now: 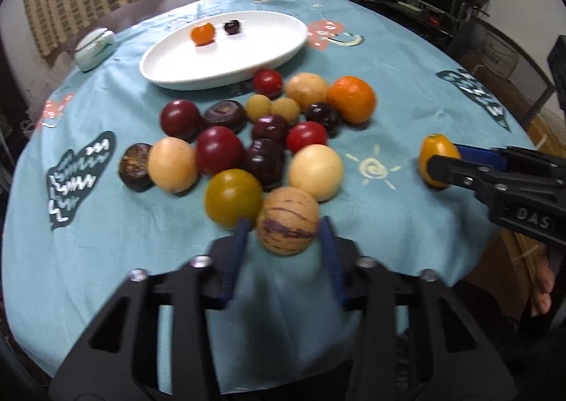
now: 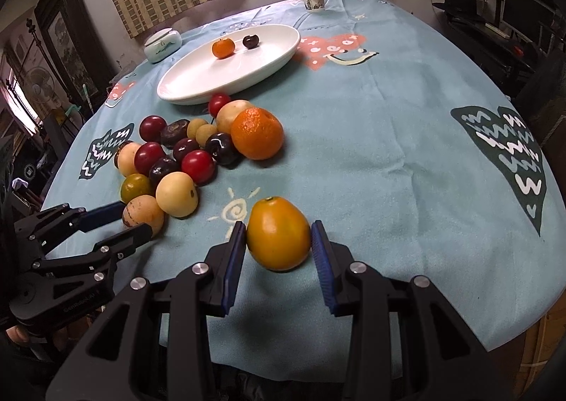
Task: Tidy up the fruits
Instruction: 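Grasp a yellow tomato with the right tool while the left tool grasps the striped fruit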
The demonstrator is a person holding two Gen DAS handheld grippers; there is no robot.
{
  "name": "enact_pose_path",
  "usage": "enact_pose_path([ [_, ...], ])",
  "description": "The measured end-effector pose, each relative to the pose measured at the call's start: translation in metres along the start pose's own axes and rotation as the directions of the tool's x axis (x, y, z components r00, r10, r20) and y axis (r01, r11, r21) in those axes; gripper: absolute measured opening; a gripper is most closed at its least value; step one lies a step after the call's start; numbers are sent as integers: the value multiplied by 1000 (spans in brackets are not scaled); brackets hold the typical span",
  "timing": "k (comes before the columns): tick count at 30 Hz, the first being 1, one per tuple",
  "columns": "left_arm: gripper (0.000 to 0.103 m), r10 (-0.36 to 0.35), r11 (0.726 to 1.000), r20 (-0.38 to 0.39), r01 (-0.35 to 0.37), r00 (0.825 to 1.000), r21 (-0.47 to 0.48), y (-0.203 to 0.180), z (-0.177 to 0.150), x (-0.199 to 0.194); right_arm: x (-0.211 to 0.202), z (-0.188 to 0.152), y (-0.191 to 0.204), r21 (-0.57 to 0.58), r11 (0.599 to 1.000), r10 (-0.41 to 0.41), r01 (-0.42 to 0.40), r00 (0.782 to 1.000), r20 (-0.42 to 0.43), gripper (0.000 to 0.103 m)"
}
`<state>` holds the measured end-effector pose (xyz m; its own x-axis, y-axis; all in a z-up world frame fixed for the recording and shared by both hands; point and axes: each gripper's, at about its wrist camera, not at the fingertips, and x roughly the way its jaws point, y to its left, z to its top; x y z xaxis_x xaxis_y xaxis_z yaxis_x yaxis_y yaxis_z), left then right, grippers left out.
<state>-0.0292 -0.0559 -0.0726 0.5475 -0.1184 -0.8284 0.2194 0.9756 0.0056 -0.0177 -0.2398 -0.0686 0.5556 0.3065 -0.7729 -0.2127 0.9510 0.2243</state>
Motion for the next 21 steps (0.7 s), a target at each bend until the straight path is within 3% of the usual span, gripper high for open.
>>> enact_pose_path([
  [9, 38, 1, 1000, 2, -1, 1000, 27, -11, 5, 8, 5, 1, -4, 13, 1000, 8, -8, 1000, -6, 39],
  [17, 37, -59, 998, 21, 59, 998, 13, -6, 2, 3, 13, 3, 1, -7, 1000, -12, 12, 1000, -16, 38],
  [21, 37, -73, 997, 84, 74, 994, -18, 10, 7, -14, -3, 10, 9, -15, 1000, 21, -21, 1000, 19, 38],
])
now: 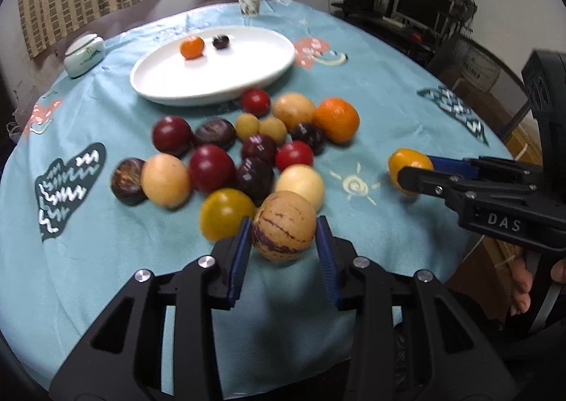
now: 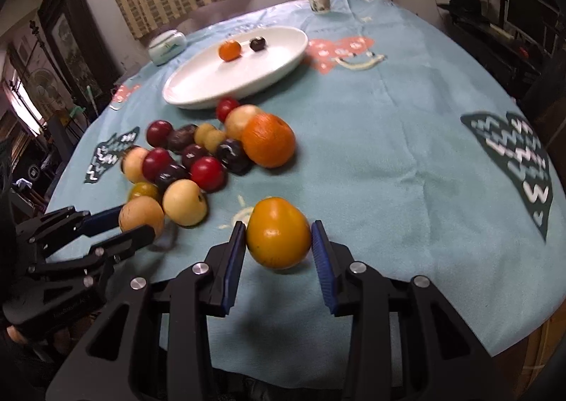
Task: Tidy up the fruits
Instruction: 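Grasp a yellow tomato with the right tool while the left tool grasps the striped fruit, then place the yellow tomato and striped fruit on the plate, open both tools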
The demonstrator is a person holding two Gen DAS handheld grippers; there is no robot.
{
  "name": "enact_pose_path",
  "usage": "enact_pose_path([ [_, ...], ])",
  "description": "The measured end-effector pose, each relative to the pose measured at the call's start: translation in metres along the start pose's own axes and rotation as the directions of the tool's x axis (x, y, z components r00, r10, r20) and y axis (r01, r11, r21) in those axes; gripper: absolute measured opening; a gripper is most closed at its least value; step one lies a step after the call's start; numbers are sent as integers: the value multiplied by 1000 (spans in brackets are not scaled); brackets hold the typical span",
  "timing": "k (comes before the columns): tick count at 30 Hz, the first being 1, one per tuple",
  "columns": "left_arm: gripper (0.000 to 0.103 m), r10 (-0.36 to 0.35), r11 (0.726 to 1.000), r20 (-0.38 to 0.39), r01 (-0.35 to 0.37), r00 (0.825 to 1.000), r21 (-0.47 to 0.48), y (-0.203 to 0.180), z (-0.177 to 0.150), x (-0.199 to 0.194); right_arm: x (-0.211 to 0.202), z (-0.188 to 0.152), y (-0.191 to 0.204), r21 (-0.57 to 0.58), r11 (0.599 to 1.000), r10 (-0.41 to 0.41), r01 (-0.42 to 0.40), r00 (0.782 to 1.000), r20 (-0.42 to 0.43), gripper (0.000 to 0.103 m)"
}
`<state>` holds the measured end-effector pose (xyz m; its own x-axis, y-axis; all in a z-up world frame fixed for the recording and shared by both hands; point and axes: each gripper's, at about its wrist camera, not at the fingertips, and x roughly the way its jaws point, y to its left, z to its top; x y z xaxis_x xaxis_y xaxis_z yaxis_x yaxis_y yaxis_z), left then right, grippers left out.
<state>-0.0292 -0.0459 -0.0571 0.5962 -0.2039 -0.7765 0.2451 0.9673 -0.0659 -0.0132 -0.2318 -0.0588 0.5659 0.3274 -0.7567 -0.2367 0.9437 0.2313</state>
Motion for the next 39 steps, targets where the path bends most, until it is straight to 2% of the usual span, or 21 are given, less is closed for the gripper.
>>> enact_pose_path([
  [6, 37, -22, 997, 57, 27, 998, -75, 36, 21, -12, 1, 22, 15, -25, 1000, 1, 0, 1000, 12, 38],
  [13, 37, 41, 994, 77, -33, 996, -104, 81, 67, -5, 18, 67, 39, -94, 995, 26, -24, 1000, 13, 38],
  [16, 37, 69, 993, 52, -63, 996, -103, 102, 101, 11, 30, 99, 49, -129, 991, 39, -37, 999, 17, 38],
  [19, 37, 108, 989, 24, -105, 994, -108, 122, 144, 38, 45, 142, 62, -194, 981, 30, -19, 998, 56, 38],
  [24, 37, 134, 982, -29, -136, 991, -128, 145, 197, 89, 100, 202, 76, -254, 967, -13, 25, 999, 48, 38],
  [27, 37, 139, 978, -64, -147, 988, -145, 159, 214, 118, 143, 228, 74, -269, 962, -52, 53, 999, 11, 38],
  [31, 37, 132, 977, -100, -147, 986, -152, 171, 224, 146, 182, 245, 70, -288, 957, -63, 48, 997, -43, 38],
  [36, 38, 129, 976, -115, -147, 985, -163, 177, 229, 161, 201, 254, 66, -285, 958, -49, 28, 997, -65, 38],
  [38, 44, 130, 972, -111, -149, 985, -183, 181, 233, 161, 205, 259, 65, -284, 959, -37, 18, 997, -63, 38],
  [39, 62, 125, 969, -103, -144, 987, -198, 183, 235, 156, 206, 260, 65, -285, 958, -36, 17, 997, -61, 41],
])
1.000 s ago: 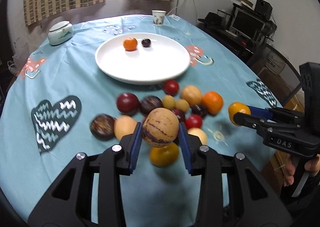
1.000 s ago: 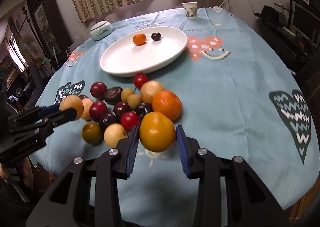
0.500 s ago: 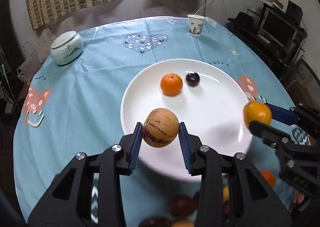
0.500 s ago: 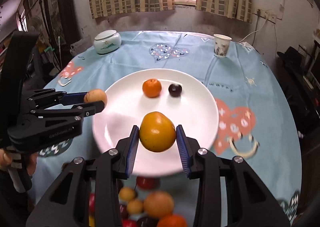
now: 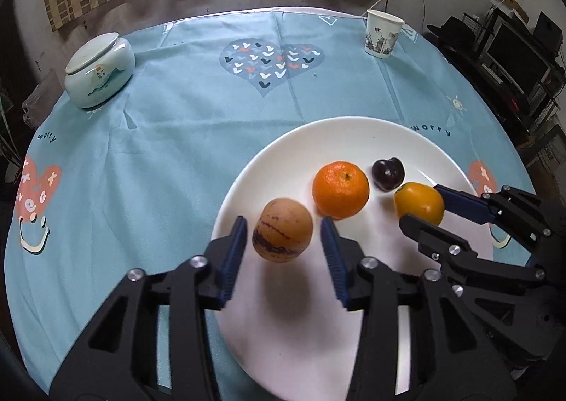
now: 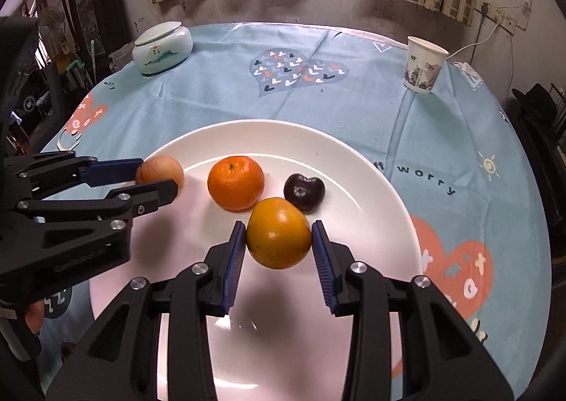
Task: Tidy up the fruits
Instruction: 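Place the yellow tomato and striped fruit on the plate, open both tools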
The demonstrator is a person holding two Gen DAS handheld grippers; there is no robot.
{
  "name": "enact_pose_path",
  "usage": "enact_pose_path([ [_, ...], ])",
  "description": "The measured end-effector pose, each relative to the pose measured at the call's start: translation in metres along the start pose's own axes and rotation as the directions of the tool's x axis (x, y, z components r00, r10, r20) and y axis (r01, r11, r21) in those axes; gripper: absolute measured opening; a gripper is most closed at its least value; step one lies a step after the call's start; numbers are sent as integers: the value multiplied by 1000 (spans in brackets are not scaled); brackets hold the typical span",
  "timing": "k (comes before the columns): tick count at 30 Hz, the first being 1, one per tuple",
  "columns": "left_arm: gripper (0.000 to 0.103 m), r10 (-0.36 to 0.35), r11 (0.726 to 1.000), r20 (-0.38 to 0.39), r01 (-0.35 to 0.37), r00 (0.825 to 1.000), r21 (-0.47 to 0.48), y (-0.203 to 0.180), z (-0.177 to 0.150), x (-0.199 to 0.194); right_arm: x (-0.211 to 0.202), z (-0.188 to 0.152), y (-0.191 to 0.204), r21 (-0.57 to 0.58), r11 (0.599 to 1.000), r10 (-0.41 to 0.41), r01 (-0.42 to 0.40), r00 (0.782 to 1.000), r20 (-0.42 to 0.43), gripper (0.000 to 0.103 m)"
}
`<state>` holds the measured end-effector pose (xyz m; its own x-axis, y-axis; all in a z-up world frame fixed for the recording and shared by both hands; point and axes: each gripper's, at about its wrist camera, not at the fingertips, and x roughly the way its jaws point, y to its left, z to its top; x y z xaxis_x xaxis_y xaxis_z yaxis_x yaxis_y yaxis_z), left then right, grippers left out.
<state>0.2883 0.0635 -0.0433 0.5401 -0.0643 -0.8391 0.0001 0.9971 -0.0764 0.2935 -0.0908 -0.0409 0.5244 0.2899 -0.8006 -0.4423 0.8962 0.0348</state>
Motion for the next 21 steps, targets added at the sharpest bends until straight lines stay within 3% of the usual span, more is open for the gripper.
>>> enact_pose_path([
  [1, 78, -4, 1000, 10, 4, 1000, -11, 1, 1, -5, -1, 1, 0, -5, 1000, -12, 12, 1000, 4, 53],
  [2, 79, -5, 1000, 42, 6, 999, -26, 4, 0, -17, -5, 2, -1, -8, 999, -35, 35, 999, 19, 60],
  [6, 83, 29, 1000, 119, -27, 992, -13, 7, -8, -62, -44, 0, -6, 3, 996, -94, 94, 991, 100, 62],
  [10, 96, 45, 999, 200, -44, 979, -9, 8, -42, -115, -88, -22, -11, 45, 992, -123, 118, 985, 122, 64],
  [14, 99, 43, 999, 213, -46, 976, 11, 4, -88, -139, -118, -64, -7, 76, 993, -99, 92, 991, 93, 72],
  [17, 99, 11, 1000, 195, -11, 981, -2, 5, -123, -141, -134, -99, 3, 92, 993, -76, 69, 994, 74, 72],
  [21, 99, 28, 999, 179, -24, 983, -22, 6, -164, -138, -151, -143, 15, 117, 992, -64, 55, 995, 74, 72],
])
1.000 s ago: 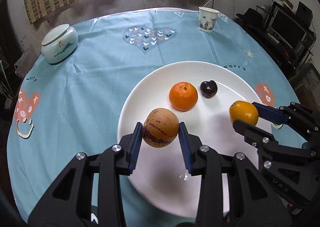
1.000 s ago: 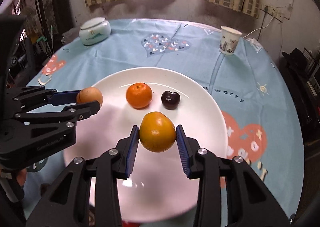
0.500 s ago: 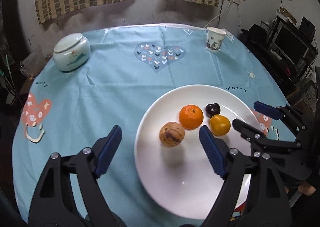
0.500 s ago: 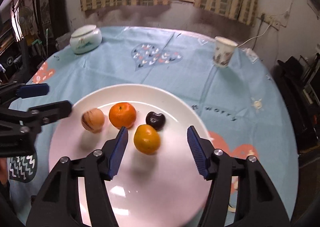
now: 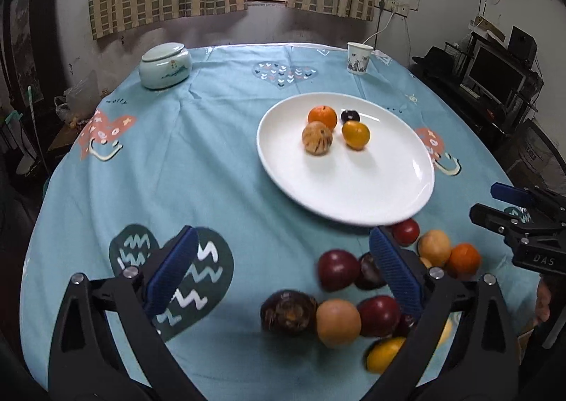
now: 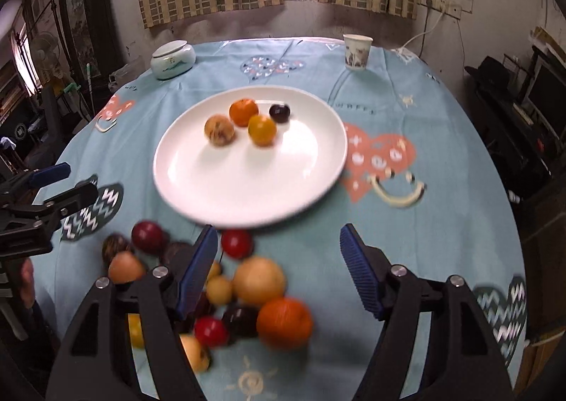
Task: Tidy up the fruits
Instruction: 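Place the yellow tomato and striped fruit on the plate, open both tools, then grasp a tangerine with the right tool while the left tool grasps the mangosteen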
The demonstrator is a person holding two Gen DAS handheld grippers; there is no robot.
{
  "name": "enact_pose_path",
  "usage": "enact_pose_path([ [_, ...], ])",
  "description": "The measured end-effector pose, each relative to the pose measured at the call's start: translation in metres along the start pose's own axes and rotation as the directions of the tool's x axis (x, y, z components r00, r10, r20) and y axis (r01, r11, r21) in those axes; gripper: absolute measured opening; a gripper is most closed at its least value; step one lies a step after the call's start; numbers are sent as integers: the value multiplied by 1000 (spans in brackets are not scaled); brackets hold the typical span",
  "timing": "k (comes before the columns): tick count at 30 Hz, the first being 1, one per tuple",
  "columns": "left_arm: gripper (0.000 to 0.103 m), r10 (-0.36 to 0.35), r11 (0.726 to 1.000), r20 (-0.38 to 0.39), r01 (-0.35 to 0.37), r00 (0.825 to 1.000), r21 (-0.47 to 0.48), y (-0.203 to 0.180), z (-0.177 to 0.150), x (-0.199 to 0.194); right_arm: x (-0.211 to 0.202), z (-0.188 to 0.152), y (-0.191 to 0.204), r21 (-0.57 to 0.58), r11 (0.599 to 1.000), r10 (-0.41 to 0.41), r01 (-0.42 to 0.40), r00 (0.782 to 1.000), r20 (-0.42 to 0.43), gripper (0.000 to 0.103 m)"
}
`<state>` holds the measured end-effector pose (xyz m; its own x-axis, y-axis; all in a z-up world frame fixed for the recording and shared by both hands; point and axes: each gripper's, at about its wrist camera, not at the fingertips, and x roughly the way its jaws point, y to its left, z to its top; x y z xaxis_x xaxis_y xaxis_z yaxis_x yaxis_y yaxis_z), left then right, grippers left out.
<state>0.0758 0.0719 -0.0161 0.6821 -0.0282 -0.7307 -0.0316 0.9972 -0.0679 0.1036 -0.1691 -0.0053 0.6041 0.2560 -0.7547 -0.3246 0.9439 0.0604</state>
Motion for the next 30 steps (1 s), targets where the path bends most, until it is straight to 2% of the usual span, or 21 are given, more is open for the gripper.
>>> enact_pose_path([
  [5, 99, 27, 999, -53, -29, 998, -33, 12, -36, 3, -5, -48, -8, 111, 994, -9, 13, 999, -34, 72],
  [8, 99, 44, 998, -79, -48, 996, -44, 20, -49, 4, 0, -62, -15, 170, 985, 24, -13, 998, -63, 72],
  [17, 99, 78, 996, -100, -82, 992, -39, 29, -64, -1, 3, -69, -18, 163, 987, 11, 2, 997, -77, 72],
  [20, 99, 80, 995, -112, -86, 990, -44, 33, -67, 1, 13, -68, -25, 188, 982, 46, -30, 996, -79, 72],
  [21, 99, 78, 995, -113, -83, 991, -47, 33, -68, 1, 20, -68, -27, 198, 979, 63, -44, 994, -87, 71],
  [22, 99, 76, 995, -114, -82, 991, -49, 34, -68, 2, 27, -68, -29, 207, 977, 73, -51, 993, -98, 61],
  [24, 99, 82, 995, -114, -88, 990, -47, 34, -68, 2, 34, -68, -37, 260, 954, 173, -151, 983, -65, 46],
  [30, 99, 113, 993, -149, -115, 982, 0, 34, -75, 10, 11, -71, -30, 227, 972, 76, -59, 995, -64, 45],
])
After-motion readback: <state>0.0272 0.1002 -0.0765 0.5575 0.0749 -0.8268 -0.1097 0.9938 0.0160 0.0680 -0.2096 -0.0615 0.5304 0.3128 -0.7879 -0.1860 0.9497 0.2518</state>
